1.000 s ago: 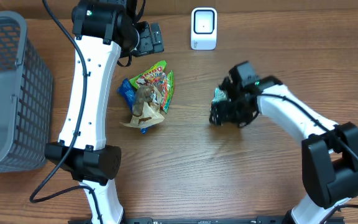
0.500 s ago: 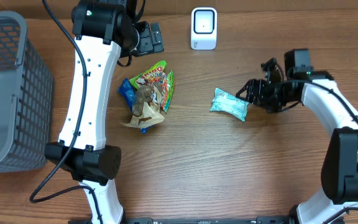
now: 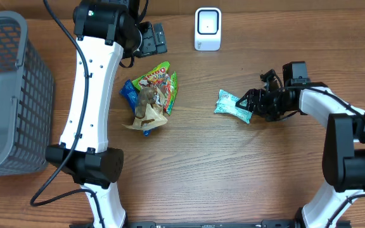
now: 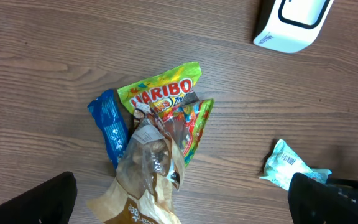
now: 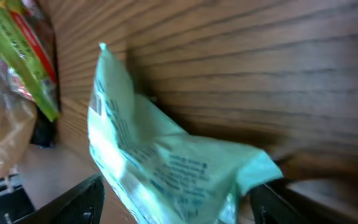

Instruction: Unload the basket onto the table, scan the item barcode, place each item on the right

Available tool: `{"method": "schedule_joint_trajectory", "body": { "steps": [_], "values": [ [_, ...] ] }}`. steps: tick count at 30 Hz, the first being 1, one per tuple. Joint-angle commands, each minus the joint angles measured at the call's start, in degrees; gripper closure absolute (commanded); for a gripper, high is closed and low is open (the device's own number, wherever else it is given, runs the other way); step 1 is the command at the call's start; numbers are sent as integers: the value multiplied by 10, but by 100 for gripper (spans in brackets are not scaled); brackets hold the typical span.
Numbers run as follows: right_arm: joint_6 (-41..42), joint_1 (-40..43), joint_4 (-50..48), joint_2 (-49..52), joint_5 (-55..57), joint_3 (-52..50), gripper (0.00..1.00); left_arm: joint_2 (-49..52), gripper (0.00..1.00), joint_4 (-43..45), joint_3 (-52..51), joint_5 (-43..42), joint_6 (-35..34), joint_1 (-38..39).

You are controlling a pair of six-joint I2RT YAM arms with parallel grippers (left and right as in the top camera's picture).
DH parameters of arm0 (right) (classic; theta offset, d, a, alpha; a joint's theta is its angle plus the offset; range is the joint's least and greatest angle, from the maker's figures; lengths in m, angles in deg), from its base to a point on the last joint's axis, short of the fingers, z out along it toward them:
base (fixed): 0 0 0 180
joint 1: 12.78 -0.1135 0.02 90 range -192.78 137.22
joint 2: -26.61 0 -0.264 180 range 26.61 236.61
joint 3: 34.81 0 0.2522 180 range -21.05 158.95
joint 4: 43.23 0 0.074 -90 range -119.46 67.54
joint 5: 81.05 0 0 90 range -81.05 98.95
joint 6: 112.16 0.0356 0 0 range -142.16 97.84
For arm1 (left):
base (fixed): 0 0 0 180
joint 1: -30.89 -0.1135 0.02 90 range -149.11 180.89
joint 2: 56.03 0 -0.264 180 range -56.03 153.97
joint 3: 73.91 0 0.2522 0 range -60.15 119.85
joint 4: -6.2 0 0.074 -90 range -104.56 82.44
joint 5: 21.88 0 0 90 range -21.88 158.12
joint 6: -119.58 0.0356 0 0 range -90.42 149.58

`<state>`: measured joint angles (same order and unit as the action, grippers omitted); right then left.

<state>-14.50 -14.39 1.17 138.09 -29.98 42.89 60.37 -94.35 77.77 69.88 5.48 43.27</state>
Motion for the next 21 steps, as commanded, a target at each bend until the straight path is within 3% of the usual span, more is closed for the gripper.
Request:
{"method": "schedule_joint_trajectory", "body": {
  "steps": [1,7,9,16,21],
  "values": [
    [10,-1,-17,35,4,-6,25,5,0,1,-2,-3,-6,4],
    [18,-2,-65,44,-33,-6,83,5,0,1,-2,-3,-6,4],
    [20,-2,-66,44,-38,-6,94,5,0,1,-2,-3,-6,4],
    [8,-1,-66,17,-128,15,96,5,0,1,-2,-3,-6,4],
    [-32,-6,-23,-63,-103,70,96,5,0,1,-2,-3,-6,4]
  ]
}}
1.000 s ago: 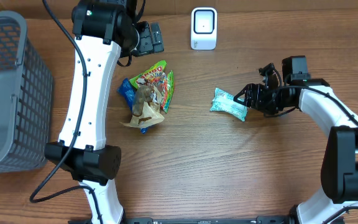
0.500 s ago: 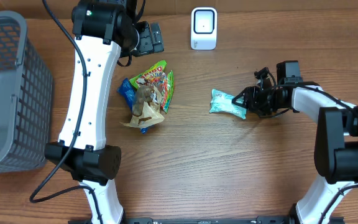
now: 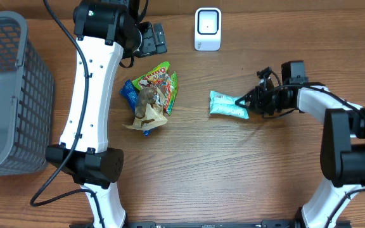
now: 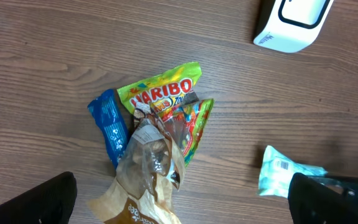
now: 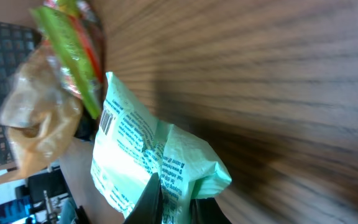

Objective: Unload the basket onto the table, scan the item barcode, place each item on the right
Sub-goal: 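Lift the wipes pack with the right gripper and hold it at the scanner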

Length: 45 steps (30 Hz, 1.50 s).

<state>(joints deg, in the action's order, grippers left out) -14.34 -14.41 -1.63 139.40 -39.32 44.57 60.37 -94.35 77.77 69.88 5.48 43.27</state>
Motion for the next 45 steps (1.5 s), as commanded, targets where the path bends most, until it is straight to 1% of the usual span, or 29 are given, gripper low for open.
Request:
{"method": "schedule_joint_trajectory", "body": {
  "steps": [1,3,7,13,17,19,20,21,22,24,25,27,28,30,32,36,37,39,41,45],
  "values": [
    [-38,-9,12,-91,13,66,96,5,0,1,-2,-3,-6,4],
    [-40,-13,10,-113,50,83,96,5,0,1,-2,-3,-6,4],
    [-87,-22,-9,-142,67,101,96,5,0,1,-2,-3,-6,4],
    [-98,-40,-64,-160,134,101,96,5,0,1,-2,-3,-6,4],
    [-99,-84,-99,-159,347,101,96,5,0,1,-2,-3,-6,4],
    [-124,-113,-121,-159,461,101,96,5,0,1,-2,-3,-6,4],
    [-133,-122,-129,-159,498,101,96,5,0,1,-2,-3,-6,4],
    [-165,-155,-162,-158,605,101,96,5,0,1,-2,-3,-6,4],
    [-177,-168,-177,-156,643,101,96,5,0,1,-2,-3,-6,4],
    [-229,-199,-231,-148,737,101,96,5,0,1,-2,-3,-6,4],
    [-249,-207,-249,-145,760,101,96,5,0,1,-2,-3,-6,4],
    [-327,-228,-318,-123,819,101,96,5,0,1,-2,-3,-6,4],
    [-363,-233,-341,-114,830,101,96,5,0,1,-2,-3,-6,4],
    [-482,-242,-400,-81,846,101,96,5,0,1,-2,-3,-6,4],
    [-546,-245,-446,-54,854,101,96,5,0,1,-2,-3,-6,4],
    [-607,-247,-538,-5,872,101,96,5,0,1,-2,-3,-6,4],
    [-637,-247,-582,15,872,101,96,5,0,1,-2,-3,-6,4],
    [-669,-247,-643,43,868,101,96,5,0,1,-2,-3,-6,4],
    [-699,-249,-682,63,851,101,96,5,0,1,-2,-3,-6,4],
    [-743,-250,-688,83,795,101,96,5,0,1,-2,-3,-6,4]
  ]
}}
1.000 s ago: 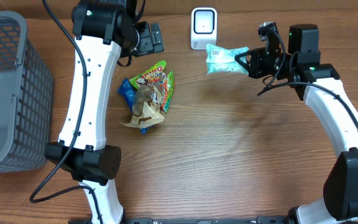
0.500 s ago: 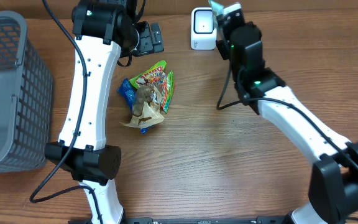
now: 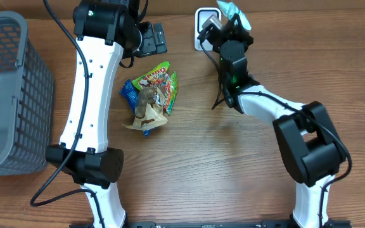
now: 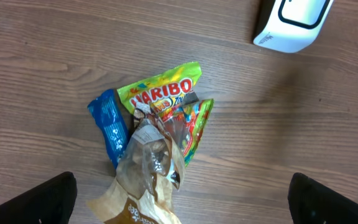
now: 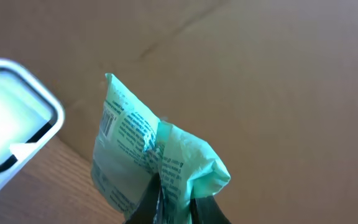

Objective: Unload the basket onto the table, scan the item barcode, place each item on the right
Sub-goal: 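Lift the wipes pack with the right gripper and hold it at the scanner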

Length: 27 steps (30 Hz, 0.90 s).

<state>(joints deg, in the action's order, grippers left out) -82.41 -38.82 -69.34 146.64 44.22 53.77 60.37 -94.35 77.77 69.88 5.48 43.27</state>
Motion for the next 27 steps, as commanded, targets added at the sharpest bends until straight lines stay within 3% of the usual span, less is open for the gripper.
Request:
{"method": "schedule_joint_trajectory", "body": {
  "steps": [1,10,14,21,27],
  "values": [
    [-63,-7,-21,14,-50,9,96,5,0,1,-2,-3,-6,4],
    [-150,-9,-32,20,-141,9,96,5,0,1,-2,-3,-6,4],
    [-233,-9,-39,48,-166,9,96,5,0,1,-2,-3,-6,4],
    [-380,3,-147,113,-205,9,96,5,0,1,-2,-3,-6,4],
    [-405,11,-187,118,-213,9,96,5,0,1,-2,-3,-6,4]
  ]
}}
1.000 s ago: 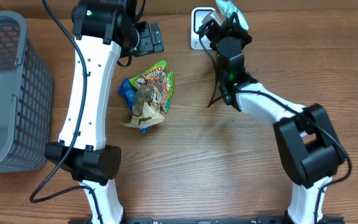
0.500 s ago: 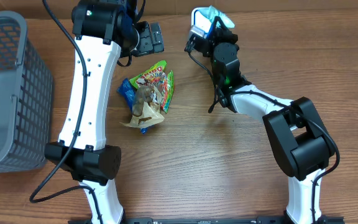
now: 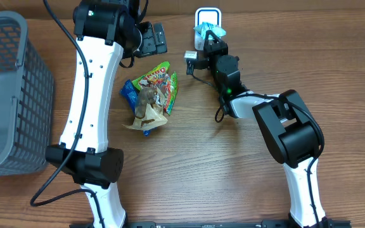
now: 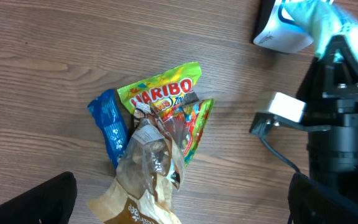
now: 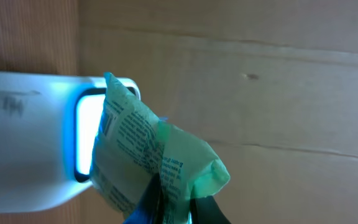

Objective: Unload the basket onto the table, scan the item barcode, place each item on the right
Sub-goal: 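Lift the wipes pack with the right gripper and hold it at the scanner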

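Observation:
A mint-green packet (image 5: 138, 140) with printed text is pinched at its crimped end by my right gripper (image 5: 174, 202), which is shut on it. The packet hangs right in front of the white barcode scanner (image 5: 30, 143), whose window glows blue. From overhead the packet (image 3: 208, 30) covers the lower part of the scanner (image 3: 207, 14) at the table's far centre. The left wrist view shows the packet (image 4: 321, 18) over the scanner (image 4: 277, 38). My left gripper (image 3: 151, 38) hovers open above the snack pile, holding nothing.
A pile of snacks (image 3: 149, 96) lies left of centre: a Haribo bag (image 4: 164, 92), a blue packet (image 4: 108, 124) and a brown paper bag (image 4: 143, 186). A grey mesh basket (image 3: 6, 95) stands at the left edge. A cardboard wall backs the table.
My right gripper has moved the green packet from beside the scanner to directly before its window, which now glows blue. The right arm now shows in the left wrist view. The left arm is unmoved.
The green packet lay on the table right of centre with my right gripper open around it. Then the gripper was shut on its end. Later it held the packet aloft near the scanner, and now against the scanner's lit window. The left arm stayed above the pile.

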Available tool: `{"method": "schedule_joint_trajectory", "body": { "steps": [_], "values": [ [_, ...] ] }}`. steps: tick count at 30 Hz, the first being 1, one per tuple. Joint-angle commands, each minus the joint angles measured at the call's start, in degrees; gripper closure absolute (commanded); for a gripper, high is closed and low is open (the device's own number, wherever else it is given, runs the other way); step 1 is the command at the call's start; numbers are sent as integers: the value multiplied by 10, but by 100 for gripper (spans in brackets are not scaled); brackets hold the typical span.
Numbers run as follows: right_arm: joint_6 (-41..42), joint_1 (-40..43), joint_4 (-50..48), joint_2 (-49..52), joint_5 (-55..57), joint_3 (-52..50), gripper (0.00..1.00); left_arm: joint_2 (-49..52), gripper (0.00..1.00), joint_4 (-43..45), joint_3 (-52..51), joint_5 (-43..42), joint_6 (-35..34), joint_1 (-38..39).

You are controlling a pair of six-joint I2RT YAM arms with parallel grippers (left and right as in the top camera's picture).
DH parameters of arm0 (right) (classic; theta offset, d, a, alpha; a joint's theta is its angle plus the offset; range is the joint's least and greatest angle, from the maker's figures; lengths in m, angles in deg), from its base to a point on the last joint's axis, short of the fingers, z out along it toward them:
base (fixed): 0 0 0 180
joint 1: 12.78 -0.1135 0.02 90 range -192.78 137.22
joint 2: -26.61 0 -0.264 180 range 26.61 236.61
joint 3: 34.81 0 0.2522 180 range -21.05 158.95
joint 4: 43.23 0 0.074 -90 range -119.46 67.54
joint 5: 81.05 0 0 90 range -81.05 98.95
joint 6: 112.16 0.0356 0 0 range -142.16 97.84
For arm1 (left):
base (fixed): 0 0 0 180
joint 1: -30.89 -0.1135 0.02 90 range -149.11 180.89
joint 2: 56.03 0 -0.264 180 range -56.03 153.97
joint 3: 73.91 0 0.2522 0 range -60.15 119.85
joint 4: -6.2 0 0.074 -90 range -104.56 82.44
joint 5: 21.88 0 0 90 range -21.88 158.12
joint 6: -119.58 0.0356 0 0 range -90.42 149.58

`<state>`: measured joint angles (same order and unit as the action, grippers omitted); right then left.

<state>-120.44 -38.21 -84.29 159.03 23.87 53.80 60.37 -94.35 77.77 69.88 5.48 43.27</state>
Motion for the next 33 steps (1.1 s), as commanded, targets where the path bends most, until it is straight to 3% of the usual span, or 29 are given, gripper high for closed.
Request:
{"method": "schedule_joint_trajectory", "body": {
  "steps": [1,5,19,22,25,33],
  "values": [
    [-25,5,-51,-6,-9,9,96,5,0,1,-2,-3,-6,4],
    [-25,11,-103,-6,-8,10,96,5,0,1,-2,-3,-6,4],
    [-22,30,-75,-6,23,10,96,5,0,1,-2,-3,-6,4],
    [14,6,-75,-8,72,10,96,5,0,1,-2,-3,-6,4],
    [112,-18,-75,-20,96,10,96,5,0,1,-2,-3,-6,4],
    [116,-34,-145,-37,126,10,96,5,0,1,-2,-3,-6,4]
  ]
}}
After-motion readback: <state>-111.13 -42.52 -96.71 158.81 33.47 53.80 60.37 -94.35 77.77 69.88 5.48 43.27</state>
